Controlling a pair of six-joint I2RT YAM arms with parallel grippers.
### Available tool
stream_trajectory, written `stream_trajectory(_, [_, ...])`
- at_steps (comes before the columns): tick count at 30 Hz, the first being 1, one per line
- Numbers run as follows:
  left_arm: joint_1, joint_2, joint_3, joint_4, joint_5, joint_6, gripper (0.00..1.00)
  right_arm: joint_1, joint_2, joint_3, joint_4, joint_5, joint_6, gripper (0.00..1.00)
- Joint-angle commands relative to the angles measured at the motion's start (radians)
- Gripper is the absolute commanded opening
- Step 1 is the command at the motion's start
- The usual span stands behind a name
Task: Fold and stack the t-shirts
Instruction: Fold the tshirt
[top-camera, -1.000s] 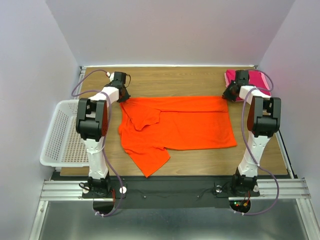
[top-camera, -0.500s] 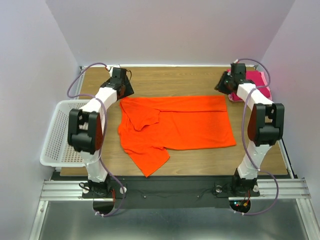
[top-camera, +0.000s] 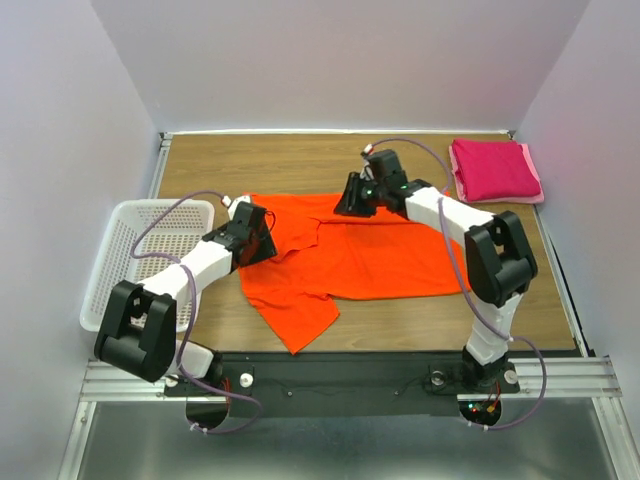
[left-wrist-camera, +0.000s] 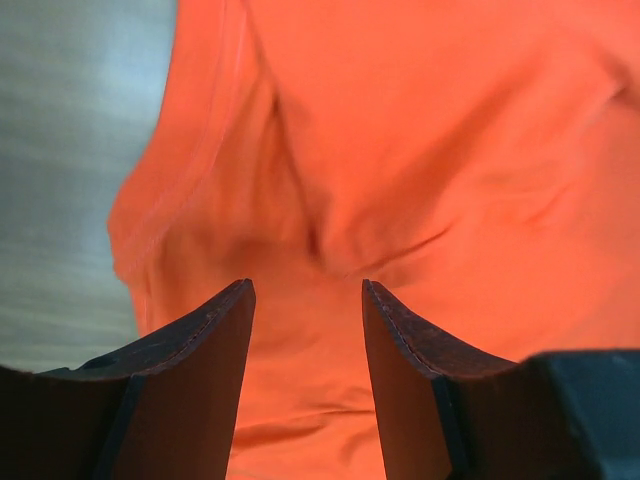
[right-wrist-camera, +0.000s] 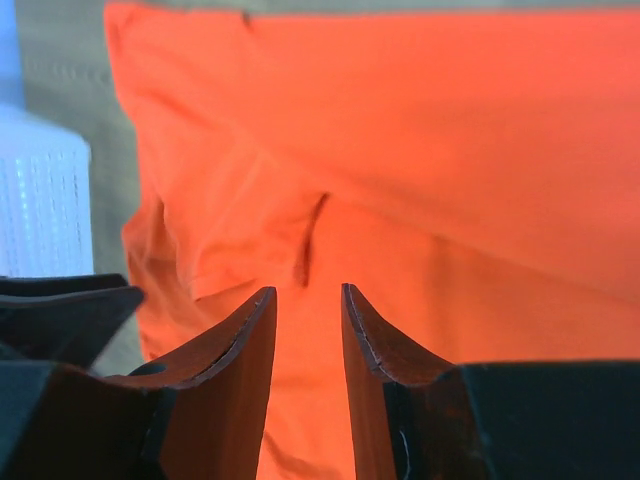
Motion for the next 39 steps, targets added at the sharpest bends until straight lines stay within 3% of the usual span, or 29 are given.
stream_trajectory(1, [-0.016,-0.023,-0.053,0.059,0.001,-0.064,0.58,0.06,0.051,-0.011,0.092,-0.023,0.076,0.38])
stream_trajectory(8, [-0.019,0.032,-0.065,0.112,-0.006,-0.052,0.58,0.137,0.127,-0.011,0.113,-0.044,0.1,0.36])
stream_trajectory(26, [-0.028,0.095,-0.053,0.147,0.004,-0.024,0.53,0.179,0.245,0.012,0.15,-0.041,0.126,0.32])
stream_trajectory(39, [-0.03,0.116,-0.054,0.162,0.016,-0.012,0.52,0.191,0.228,0.024,0.153,-0.032,0.134,0.32])
